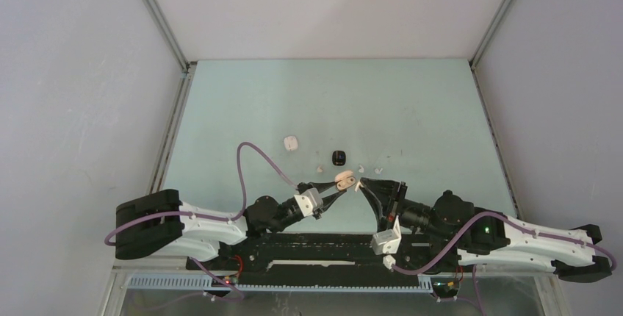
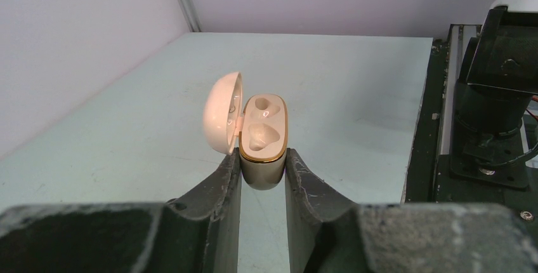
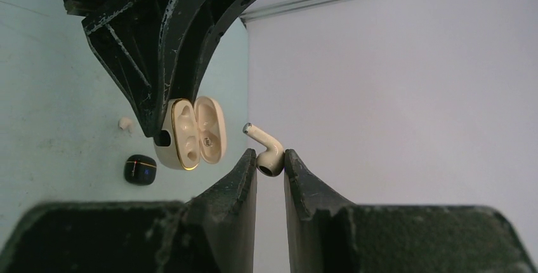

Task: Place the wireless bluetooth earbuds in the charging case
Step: Place the earbud in the charging case.

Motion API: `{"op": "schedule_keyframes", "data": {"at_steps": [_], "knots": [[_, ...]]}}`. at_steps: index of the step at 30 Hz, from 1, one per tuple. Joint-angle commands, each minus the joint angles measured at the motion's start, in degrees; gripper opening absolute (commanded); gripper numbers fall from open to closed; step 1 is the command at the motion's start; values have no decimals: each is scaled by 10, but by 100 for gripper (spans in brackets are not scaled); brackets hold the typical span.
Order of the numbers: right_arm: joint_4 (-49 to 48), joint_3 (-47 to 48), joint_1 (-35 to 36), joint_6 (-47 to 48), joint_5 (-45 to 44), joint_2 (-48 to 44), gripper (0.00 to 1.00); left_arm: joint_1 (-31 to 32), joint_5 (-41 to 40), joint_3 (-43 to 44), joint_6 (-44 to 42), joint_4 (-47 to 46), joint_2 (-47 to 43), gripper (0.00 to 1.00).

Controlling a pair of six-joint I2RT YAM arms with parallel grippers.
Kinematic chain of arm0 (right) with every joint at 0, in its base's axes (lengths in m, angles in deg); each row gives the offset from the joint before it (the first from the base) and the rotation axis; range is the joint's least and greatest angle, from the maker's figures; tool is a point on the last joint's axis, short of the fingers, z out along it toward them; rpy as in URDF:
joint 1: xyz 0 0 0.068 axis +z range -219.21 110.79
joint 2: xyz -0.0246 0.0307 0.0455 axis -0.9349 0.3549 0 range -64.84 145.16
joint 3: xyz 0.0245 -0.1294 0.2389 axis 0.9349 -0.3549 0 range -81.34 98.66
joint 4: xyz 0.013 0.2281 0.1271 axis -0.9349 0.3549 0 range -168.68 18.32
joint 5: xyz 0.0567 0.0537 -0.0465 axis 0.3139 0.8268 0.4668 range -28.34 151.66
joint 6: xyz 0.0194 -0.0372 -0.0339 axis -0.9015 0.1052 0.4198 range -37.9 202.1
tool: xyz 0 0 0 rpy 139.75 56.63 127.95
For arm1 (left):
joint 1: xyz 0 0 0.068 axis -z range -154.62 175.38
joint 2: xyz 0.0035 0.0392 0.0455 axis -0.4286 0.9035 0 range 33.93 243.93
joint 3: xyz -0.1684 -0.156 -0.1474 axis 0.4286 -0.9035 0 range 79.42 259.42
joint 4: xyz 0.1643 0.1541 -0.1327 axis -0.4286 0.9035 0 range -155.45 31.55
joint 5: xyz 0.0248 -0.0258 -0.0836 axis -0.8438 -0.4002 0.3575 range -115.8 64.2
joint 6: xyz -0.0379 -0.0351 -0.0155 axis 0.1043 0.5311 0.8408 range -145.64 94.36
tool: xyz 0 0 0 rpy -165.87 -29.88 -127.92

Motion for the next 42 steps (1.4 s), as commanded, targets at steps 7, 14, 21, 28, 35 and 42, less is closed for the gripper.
{"op": "schedule_keyframes", "data": {"at_steps": [7,14,21,28,35,42], "knots": [[43,12,3,98,-74,27,0,-2,-18,-2,-7,-31,3,0],[34,0,2,183,-163,76,0,-2,-37,-5,-16,-31,-4,0],[-63,-48,2,244,-186,94,0,-2,-32,-6,-12,-31,-6,0],[-115,-66,2,286,-186,112,0,-2,-25,-5,-3,-30,-7,0],[-160,-90,-1,331,-182,123,0,-2,-18,-2,2,-19,-11,0],[-199,-117,-21,364,-167,128,0,-2,-15,0,6,-17,-11,0]]}}
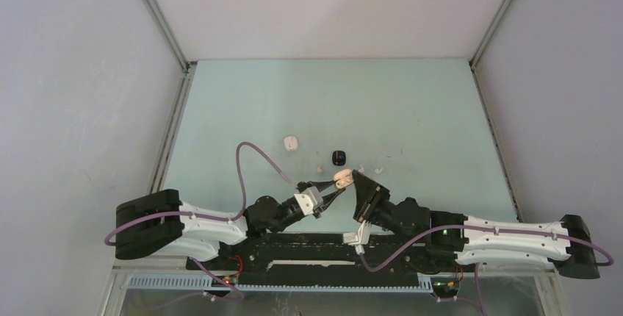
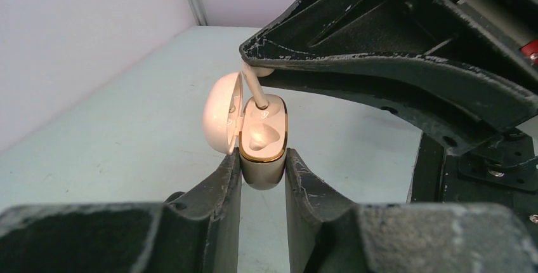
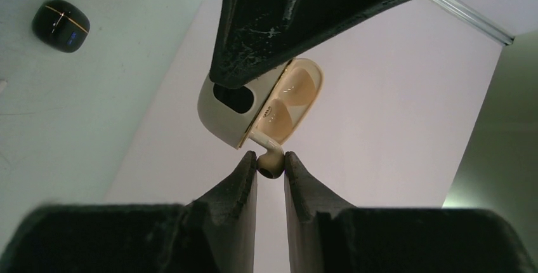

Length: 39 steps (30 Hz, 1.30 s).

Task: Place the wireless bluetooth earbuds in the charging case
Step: Place the earbud in the charging case.

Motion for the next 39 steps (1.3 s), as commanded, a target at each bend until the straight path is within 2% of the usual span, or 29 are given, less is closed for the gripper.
{"op": "schedule_keyframes", "data": {"at_steps": [1,9,39], "knots": [[-55,-8,-15,31,4,2,0,-2,5,0,5,-20,-11,0],[-68,-21,-35,54,17,3,0,-2,4,2,13,-20,-9,0],[-132,-73,-34,114,49,15,0,-35,20,-1,76,-21,-15,0]]}}
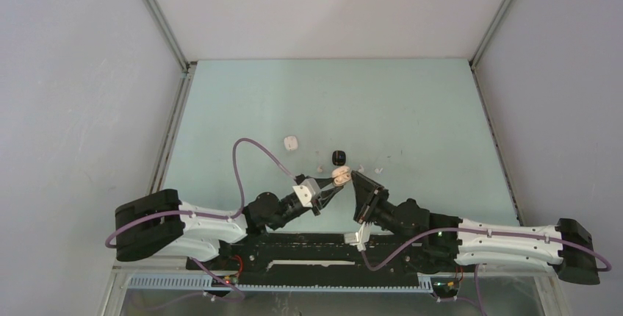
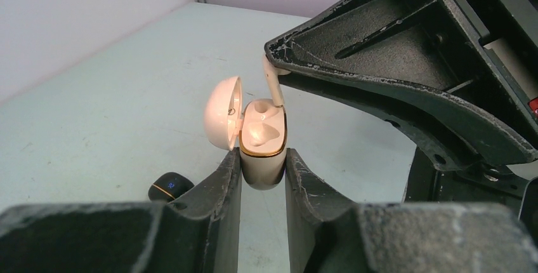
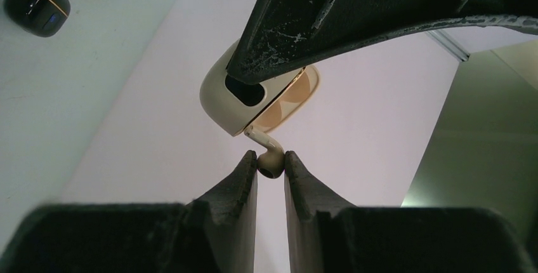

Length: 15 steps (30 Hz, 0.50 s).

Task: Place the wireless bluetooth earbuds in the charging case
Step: Place the earbud in the charging case.

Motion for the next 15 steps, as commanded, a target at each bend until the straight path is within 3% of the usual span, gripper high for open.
{"op": "schedule_keyframes", "data": {"at_steps": [1,15], "knots": [[-34,-7,-3,16,15,12,0,-5,16,-1,11,-43,-15,0],[-43,-6,-25,34,24,26,0,-6,26,-2,14,-42,-20,0]]}}
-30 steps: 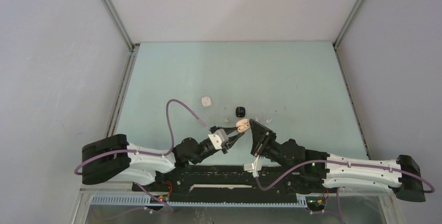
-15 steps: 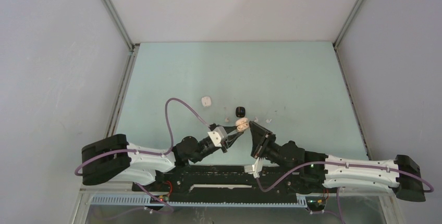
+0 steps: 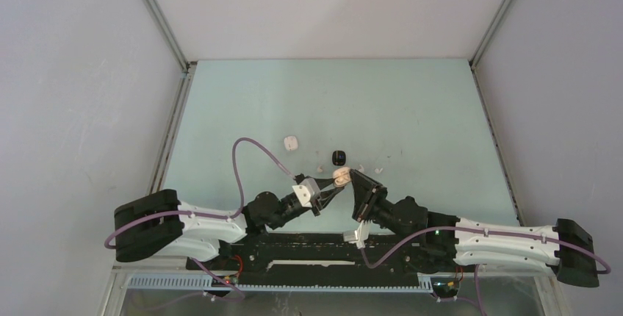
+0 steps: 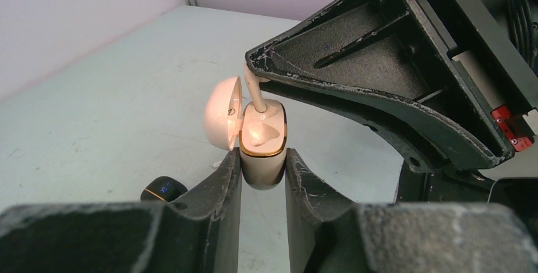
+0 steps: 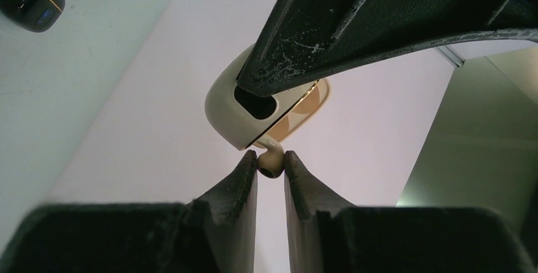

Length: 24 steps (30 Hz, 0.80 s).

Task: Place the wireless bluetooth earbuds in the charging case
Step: Place the earbud in the charging case.

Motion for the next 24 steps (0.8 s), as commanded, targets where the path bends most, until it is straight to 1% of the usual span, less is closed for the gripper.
{"op": "schedule_keyframes", "data": {"at_steps": [1,6,11,14,16,17,19,20,24], "knots": [[-15,-2,-5,12,5,6,0,-3,4,-2,8,-45,-18,0],[-18,-4,-4,21,13,4,0,-10,-2,-2,29,-45,-20,0],[-38,-8,3,30,26,10,10,-20,-9,-5,46,-52,-22,0],[-40,-12,10,32,27,12,12,-23,-10,-8,46,-57,-22,0],[-38,-13,12,31,27,13,28,-23,-6,-9,46,-57,-23,0],[-38,-12,12,30,27,14,32,-23,-6,-9,46,-57,-23,0],[-38,-13,12,28,28,14,47,-23,-1,-10,46,-57,-23,0],[-39,-12,12,27,27,14,52,-23,1,-10,44,-57,-22,0],[-46,-4,12,29,20,11,63,-23,3,-10,39,-57,-19,0]]}}
